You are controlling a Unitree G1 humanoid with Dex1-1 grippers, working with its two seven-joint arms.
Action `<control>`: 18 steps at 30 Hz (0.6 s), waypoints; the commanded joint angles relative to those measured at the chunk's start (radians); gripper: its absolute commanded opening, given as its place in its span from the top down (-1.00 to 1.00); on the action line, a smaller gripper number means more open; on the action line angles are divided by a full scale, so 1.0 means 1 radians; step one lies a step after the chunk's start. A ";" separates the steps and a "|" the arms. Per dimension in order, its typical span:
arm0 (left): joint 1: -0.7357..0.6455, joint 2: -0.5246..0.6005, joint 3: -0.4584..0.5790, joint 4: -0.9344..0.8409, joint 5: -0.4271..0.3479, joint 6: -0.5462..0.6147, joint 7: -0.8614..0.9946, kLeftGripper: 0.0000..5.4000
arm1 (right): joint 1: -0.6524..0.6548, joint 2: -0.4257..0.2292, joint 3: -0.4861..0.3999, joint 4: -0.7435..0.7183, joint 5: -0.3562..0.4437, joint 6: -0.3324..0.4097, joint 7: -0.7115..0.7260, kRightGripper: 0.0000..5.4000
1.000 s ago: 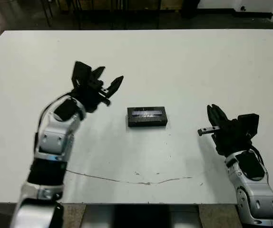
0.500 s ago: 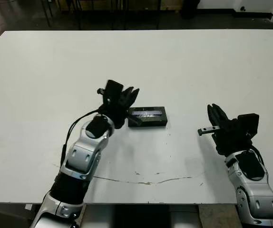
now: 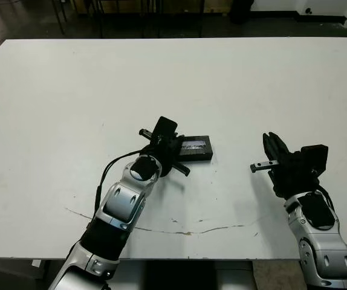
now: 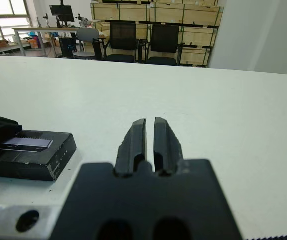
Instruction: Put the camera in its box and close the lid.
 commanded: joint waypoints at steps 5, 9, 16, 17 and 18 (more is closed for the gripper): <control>0.048 0.028 -0.064 0.046 0.020 0.080 -0.041 1.00 | 0.013 0.006 -0.002 0.009 0.002 0.019 -0.007 1.00; 0.060 0.032 -0.075 0.069 0.028 0.104 -0.040 1.00 | 0.011 0.005 -0.003 0.016 0.001 0.009 -0.004 1.00; 0.081 0.041 -0.039 0.048 0.009 0.088 -0.052 1.00 | 0.015 0.009 -0.001 0.010 0.002 0.011 -0.006 1.00; 0.091 0.046 -0.027 0.025 -0.002 0.069 -0.059 1.00 | 0.016 0.009 -0.001 0.011 0.000 0.007 -0.006 1.00; 0.102 0.051 -0.013 -0.014 -0.014 0.062 -0.063 1.00 | 0.016 0.010 -0.001 0.009 0.001 0.009 -0.006 1.00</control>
